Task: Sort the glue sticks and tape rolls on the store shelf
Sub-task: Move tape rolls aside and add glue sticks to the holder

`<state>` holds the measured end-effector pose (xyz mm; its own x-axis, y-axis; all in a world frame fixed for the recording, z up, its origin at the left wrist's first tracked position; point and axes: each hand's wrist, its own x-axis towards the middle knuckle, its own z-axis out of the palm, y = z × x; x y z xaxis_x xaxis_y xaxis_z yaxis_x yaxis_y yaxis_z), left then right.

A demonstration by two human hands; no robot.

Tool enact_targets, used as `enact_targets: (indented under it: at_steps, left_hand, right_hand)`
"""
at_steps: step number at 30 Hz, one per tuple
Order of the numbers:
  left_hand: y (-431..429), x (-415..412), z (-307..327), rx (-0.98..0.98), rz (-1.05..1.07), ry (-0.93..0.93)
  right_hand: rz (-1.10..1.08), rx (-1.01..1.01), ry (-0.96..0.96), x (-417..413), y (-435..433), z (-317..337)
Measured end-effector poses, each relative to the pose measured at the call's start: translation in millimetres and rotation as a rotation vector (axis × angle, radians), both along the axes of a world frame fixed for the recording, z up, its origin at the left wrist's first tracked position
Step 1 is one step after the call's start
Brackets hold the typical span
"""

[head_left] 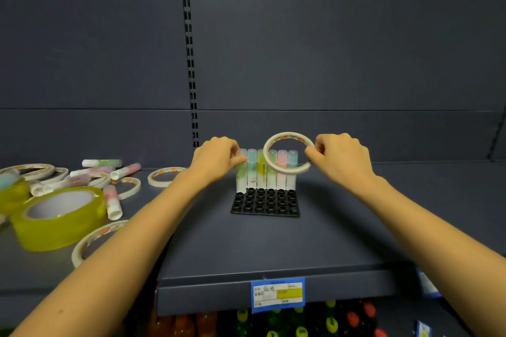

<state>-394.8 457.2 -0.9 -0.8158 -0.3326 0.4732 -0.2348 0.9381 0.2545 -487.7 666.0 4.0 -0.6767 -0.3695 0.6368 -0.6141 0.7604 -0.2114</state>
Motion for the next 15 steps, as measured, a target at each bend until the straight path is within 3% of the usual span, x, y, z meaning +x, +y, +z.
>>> enact_targets:
  at_steps: [12,15]
  left_hand:
    - [-1.0,-5.2,7.8,-0.109,0.098,-0.125]
    - [0.1,-1.2,11.9,-0.139,0.142,0.034]
  right_hand:
    - [-0.052,0.008,-0.062,-19.6,32.7,-6.7]
    - [-0.103,0.024,-0.073,-31.7,58.9,-8.5]
